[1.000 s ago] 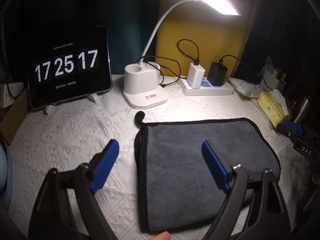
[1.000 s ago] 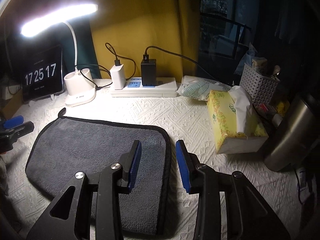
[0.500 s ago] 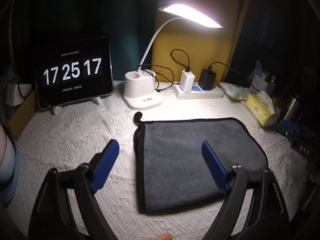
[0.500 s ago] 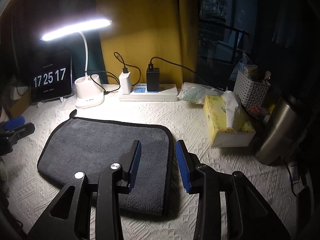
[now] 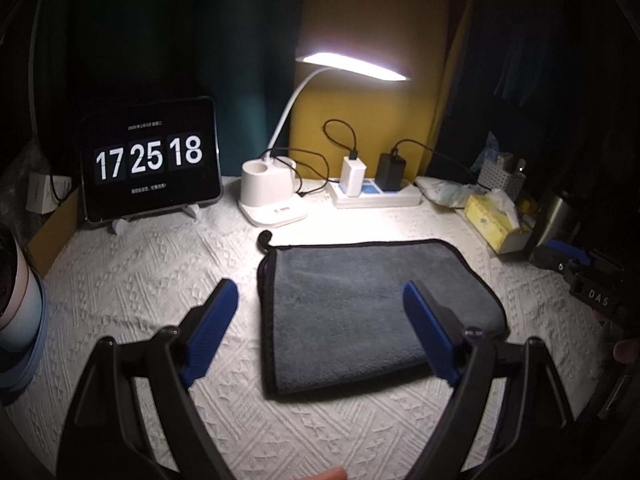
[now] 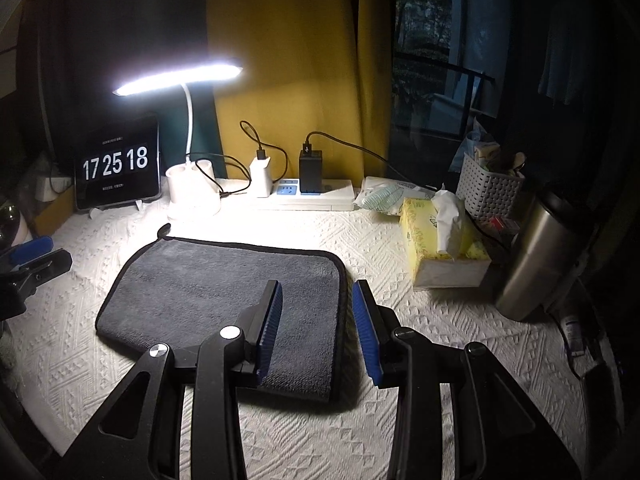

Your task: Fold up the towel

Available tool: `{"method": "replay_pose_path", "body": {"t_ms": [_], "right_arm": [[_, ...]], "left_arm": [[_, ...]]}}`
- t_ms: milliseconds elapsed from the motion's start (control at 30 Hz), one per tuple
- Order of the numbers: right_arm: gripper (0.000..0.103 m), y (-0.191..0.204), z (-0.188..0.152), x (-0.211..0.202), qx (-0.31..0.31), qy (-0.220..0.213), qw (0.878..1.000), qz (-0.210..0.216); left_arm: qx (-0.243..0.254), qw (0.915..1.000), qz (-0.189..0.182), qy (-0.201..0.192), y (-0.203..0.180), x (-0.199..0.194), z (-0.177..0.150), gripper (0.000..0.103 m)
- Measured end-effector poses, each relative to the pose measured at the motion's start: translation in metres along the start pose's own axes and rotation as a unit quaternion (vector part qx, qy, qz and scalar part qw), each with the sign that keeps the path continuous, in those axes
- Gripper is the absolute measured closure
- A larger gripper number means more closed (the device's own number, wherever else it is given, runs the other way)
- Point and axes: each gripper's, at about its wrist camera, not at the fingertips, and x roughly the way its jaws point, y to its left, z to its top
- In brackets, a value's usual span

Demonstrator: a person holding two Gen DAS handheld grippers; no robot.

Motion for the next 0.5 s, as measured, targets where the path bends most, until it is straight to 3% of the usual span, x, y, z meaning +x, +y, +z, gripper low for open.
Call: {"method": "replay_pose_path", "body": {"t_ms": [500], "right_arm": [[0.064, 0.007, -0.013, -0.04, -0.005, -0.019, 1.0, -0.002]], "left_arm": [[0.001, 0.9995, -0.018, -0.025, -0.008, -0.042, -0.017, 0.017]]}}
